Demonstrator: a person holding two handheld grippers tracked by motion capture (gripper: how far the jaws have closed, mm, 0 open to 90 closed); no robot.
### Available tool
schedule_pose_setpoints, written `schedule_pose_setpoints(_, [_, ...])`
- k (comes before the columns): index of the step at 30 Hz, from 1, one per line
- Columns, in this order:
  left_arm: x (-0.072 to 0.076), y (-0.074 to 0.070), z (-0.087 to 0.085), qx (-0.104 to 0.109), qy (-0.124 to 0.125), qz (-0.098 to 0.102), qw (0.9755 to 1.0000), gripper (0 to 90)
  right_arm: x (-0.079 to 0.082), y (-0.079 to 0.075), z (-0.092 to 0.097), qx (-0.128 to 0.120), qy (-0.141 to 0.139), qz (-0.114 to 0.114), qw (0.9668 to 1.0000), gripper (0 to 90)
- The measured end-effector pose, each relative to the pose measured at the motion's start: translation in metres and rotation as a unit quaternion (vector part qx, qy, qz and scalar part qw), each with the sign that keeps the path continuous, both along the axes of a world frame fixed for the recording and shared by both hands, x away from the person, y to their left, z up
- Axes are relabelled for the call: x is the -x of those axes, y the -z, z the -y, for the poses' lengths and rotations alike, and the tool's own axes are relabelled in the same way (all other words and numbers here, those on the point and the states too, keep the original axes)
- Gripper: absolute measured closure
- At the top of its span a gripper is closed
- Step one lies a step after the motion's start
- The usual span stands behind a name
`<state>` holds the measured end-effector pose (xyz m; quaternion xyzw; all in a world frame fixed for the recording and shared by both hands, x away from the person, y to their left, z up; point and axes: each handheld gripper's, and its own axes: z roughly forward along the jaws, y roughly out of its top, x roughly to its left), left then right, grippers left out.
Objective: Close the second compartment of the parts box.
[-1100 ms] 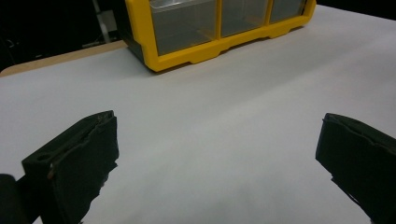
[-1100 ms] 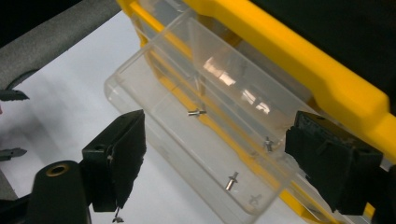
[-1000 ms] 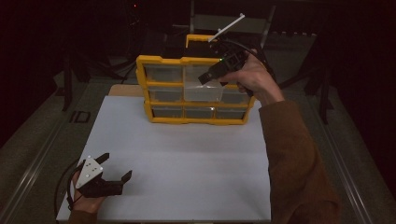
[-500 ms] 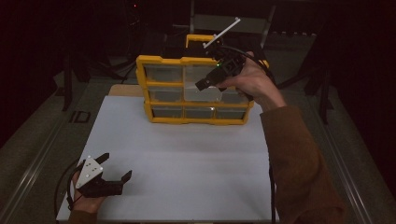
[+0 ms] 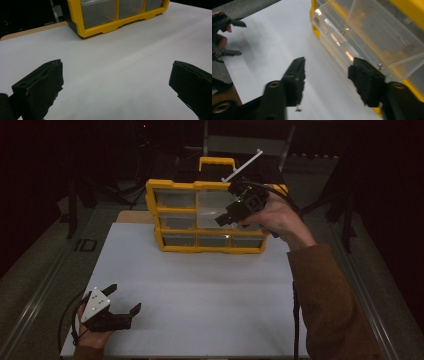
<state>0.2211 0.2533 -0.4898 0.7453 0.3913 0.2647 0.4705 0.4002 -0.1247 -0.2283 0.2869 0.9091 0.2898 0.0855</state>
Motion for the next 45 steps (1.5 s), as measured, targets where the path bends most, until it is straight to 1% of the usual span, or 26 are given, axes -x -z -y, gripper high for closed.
schedule_pose_setpoints(2, [0.000, 0.000, 0.000, 0.000, 0.000, 0.000, 1.0000, 0.0, 0.003, 0.003, 0.001, 0.001, -0.005, -0.001, 1.0000, 50.3])
schedule_pose_setpoints(4, [0.000, 0.000, 0.000, 0.000, 0.000, 0.000, 1.0000, 0.0, 0.003, 0.005, 0.001, 0.002, -0.008, -0.001, 1.0000, 52.1])
schedule_pose_setpoints(5, [0.000, 0.000, 0.000, 0.000, 0.000, 0.000, 1.0000, 0.0, 0.006, 0.010, 0.002, 0.006, -0.010, 0.000, 0.9999, 56.6])
schedule_pose_setpoints(7, [0.000, 0.000, 0.000, 0.000, 0.000, 0.000, 1.0000, 0.0, 0.008, 0.015, 0.003, 0.008, -0.008, 0.002, 0.9999, 62.0])
schedule_pose_setpoints(8, [0.000, 0.000, 0.001, 0.001, 0.000, 0.000, 1.0000, 0.0, 0.008, 0.018, 0.003, 0.011, -0.009, 0.002, 0.9999, 67.1])
schedule_pose_setpoints(9, [0.000, 0.000, 0.001, 0.001, 0.000, 0.000, 1.0000, 0.0, 0.008, 0.018, 0.003, 0.011, -0.009, 0.002, 0.9999, 67.1])
schedule_pose_setpoints(10, [0.000, 0.000, 0.001, 0.001, 0.000, 0.000, 1.0000, 0.0, 0.009, 0.021, 0.003, 0.013, -0.012, -0.001, 0.9998, 70.8])
schedule_pose_setpoints(11, [0.000, 0.000, 0.001, 0.001, 0.000, 0.000, 1.0000, 0.0, 0.009, 0.028, 0.005, 0.017, -0.008, 0.004, 0.9998, 78.1])
schedule_pose_setpoints(14, [0.000, 0.000, 0.000, 0.001, 0.000, 0.001, 1.0000, 0.0, 0.007, 0.035, 0.007, 0.018, 0.002, 0.011, 0.9998, 88.3])
schedule_pose_setpoints(15, [0.000, 0.000, 0.000, 0.000, 0.000, 0.001, 1.0000, 0.0, 0.007, 0.037, 0.008, 0.017, 0.006, 0.014, 0.9997, 89.3])
schedule_pose_setpoints(20, [0.000, 0.000, 0.001, 0.000, 0.000, 0.000, 1.0000, 0.0, 0.001, 0.047, 0.015, 0.010, 0.027, 0.023, 0.9993, 89.8])
schedule_pose_setpoints(23, [0.000, 0.000, 0.001, 0.000, 0.000, 0.000, 1.0000, 0.0, 0.000, 0.052, 0.017, 0.004, 0.036, 0.034, 0.9988, 89.8])
schedule_pose_setpoints(25, [0.000, 0.000, 0.001, 0.000, 0.000, 0.000, 1.0000, 0.0, -0.001, 0.056, 0.017, 0.000, 0.036, 0.043, 0.9984, 89.8])
schedule_pose_setpoints(29, [0.000, 0.000, 0.001, 0.000, 0.000, 0.000, 1.0000, 0.0, -0.002, 0.062, 0.013, -0.010, 0.039, 0.053, 0.9978, 89.9])
schedule_pose_setpoints(34, [0.000, 0.000, 0.001, 0.001, 0.000, 0.000, 1.0000, 0.0, -0.005, 0.067, 0.008, -0.008, 0.044, 0.067, 0.9967, 89.9])
schedule_pose_setpoints(36, [0.000, 0.000, 0.000, 0.001, 0.000, 0.000, 1.0000, 0.0, -0.006, 0.069, 0.006, -0.013, 0.045, 0.069, 0.9965, 90.0])
schedule_pose_setpoints(38, [0.000, 0.000, 0.000, 0.001, 0.000, 0.000, 1.0000, 0.0, -0.006, 0.070, 0.004, -0.012, 0.048, 0.077, 0.9958, 90.0])
schedule_pose_setpoints(40, [0.000, 0.000, 0.000, 0.000, 0.000, 0.000, 1.0000, 0.0, -0.006, 0.070, 0.003, -0.013, 0.049, 0.080, 0.9955, 90.0])
schedule_pose_setpoints(41, [0.000, 0.000, 0.000, 0.001, -0.001, 0.000, 1.0000, 0.0, -0.007, 0.071, 0.000, -0.011, 0.052, 0.086, 0.9949, 90.0])
schedule_pose_setpoints(45, [0.000, 0.000, 0.000, 0.001, -0.001, 0.000, 1.0000, 0.0, -0.008, 0.071, -0.002, -0.014, 0.055, 0.087, 0.9946, 90.0])
